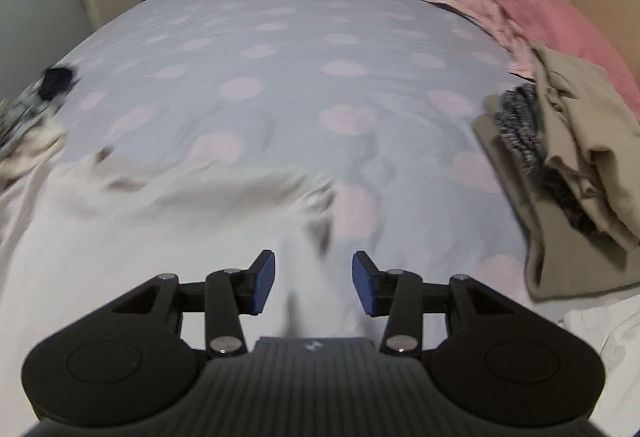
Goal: Fold clothes
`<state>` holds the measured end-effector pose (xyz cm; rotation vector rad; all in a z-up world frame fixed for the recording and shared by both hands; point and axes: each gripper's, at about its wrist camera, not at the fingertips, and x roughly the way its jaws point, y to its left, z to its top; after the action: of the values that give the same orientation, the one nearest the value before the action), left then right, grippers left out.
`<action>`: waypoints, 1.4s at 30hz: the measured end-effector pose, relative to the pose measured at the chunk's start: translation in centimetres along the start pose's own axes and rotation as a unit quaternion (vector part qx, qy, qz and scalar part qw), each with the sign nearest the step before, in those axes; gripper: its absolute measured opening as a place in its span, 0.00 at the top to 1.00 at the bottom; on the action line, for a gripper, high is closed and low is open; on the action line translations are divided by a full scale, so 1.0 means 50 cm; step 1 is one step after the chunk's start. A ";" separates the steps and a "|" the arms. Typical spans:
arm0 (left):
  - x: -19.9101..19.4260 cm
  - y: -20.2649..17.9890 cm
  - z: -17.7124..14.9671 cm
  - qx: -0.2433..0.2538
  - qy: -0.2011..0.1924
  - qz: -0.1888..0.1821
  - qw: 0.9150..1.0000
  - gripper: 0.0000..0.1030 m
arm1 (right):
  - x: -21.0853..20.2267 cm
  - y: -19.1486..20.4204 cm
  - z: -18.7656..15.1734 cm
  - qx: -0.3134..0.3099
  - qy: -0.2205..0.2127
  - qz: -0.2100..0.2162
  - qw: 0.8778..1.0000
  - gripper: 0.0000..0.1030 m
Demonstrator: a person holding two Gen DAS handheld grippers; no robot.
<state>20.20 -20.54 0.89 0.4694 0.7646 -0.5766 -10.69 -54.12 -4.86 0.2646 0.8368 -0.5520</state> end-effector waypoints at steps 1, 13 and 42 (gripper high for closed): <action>-0.012 0.002 -0.010 0.006 0.000 0.000 1.000 0.56 | -0.009 0.012 -0.014 -0.016 0.001 0.005 1.000 0.55; 0.029 0.026 -0.087 -0.010 0.057 -0.019 0.998 0.53 | 0.033 0.125 -0.099 -0.173 0.023 0.002 0.985 0.56; 0.089 0.097 0.001 -0.048 0.066 0.042 0.996 1.00 | 0.067 -0.146 0.008 0.052 0.026 -0.117 0.991 0.96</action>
<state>25.90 -18.30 -1.53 0.4515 0.8910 -0.4318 -12.71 -61.51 -7.24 0.2790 0.8965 -0.8119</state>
